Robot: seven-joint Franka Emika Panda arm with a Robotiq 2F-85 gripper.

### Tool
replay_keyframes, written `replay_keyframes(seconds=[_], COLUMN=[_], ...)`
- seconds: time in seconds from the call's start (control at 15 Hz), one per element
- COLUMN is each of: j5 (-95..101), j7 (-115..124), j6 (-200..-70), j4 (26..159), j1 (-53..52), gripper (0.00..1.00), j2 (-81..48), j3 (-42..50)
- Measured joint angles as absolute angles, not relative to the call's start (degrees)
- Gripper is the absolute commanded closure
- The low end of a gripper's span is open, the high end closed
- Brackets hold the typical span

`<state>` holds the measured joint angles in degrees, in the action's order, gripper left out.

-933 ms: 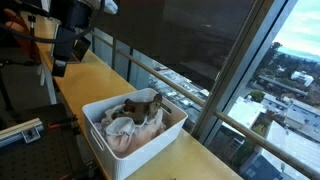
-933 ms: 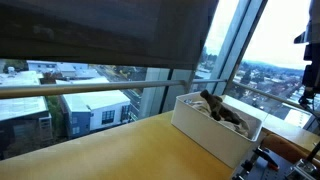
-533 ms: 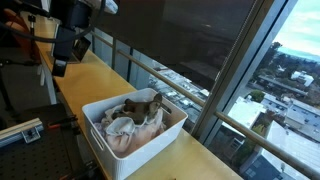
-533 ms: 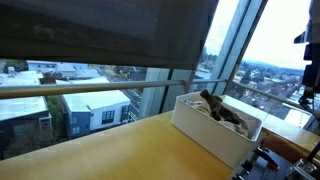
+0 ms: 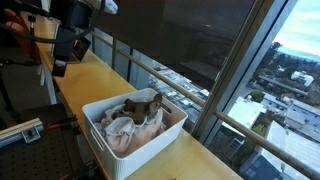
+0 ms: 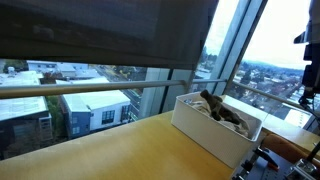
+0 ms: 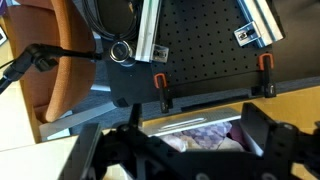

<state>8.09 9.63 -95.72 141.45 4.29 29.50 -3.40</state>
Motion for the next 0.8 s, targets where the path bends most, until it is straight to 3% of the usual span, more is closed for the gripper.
replay_keyframes(seconds=[0.8], j5=[5.45], j7=[4.75], j6=[-125.04], j4=[133.49], j1=[4.32], gripper=[0.0], j2=[13.14], j3=[2.77])
